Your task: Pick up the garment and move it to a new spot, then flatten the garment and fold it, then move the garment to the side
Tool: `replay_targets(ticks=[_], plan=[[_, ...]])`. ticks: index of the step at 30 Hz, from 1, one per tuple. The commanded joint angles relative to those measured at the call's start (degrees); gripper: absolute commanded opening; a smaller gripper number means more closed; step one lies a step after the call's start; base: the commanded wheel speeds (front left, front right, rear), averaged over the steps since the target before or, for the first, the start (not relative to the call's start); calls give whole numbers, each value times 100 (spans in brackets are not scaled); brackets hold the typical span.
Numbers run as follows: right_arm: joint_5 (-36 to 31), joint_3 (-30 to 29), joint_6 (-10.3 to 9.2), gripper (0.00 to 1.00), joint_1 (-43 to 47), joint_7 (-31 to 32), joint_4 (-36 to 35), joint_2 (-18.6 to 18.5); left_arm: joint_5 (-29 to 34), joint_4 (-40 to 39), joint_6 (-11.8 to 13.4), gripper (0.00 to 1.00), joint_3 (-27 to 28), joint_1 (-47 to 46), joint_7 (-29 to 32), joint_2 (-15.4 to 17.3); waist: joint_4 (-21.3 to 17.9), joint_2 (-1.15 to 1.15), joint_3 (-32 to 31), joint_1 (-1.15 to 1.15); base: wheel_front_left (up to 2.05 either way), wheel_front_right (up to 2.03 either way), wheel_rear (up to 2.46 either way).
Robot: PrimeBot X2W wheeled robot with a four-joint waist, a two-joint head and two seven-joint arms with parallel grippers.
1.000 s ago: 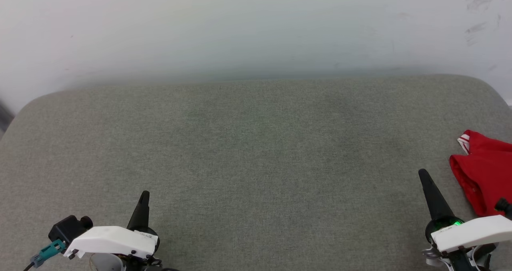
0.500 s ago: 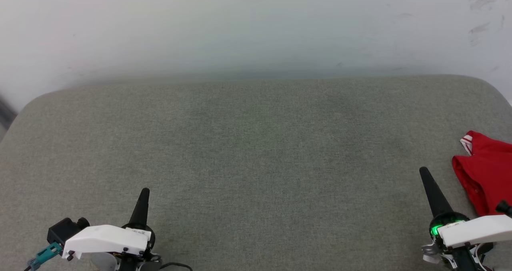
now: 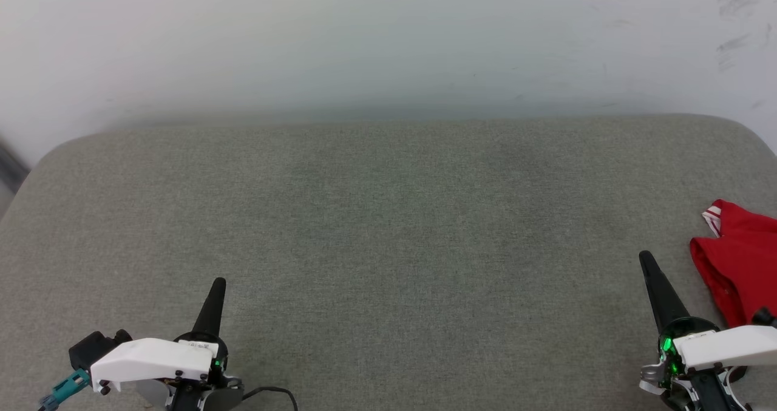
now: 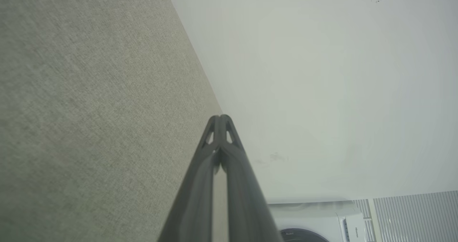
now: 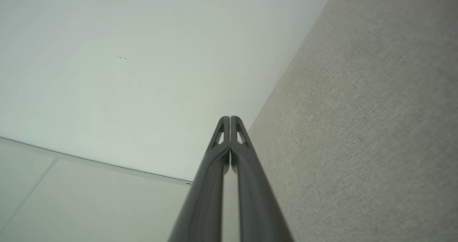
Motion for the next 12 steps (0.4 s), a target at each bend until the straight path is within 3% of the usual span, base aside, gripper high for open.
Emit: replay_targets(ticks=[1,12], plan=[[229,-22,-1,0,-142,-8,26,18,-157,-5,-87,0,99,-138,63,-30,10,0,3,0,0,0,0],[697,-41,-1,0,-206,-10,152,34,-500,42,-223,0,263,-162,197,-148,39,0,10,0,0,0,0]])
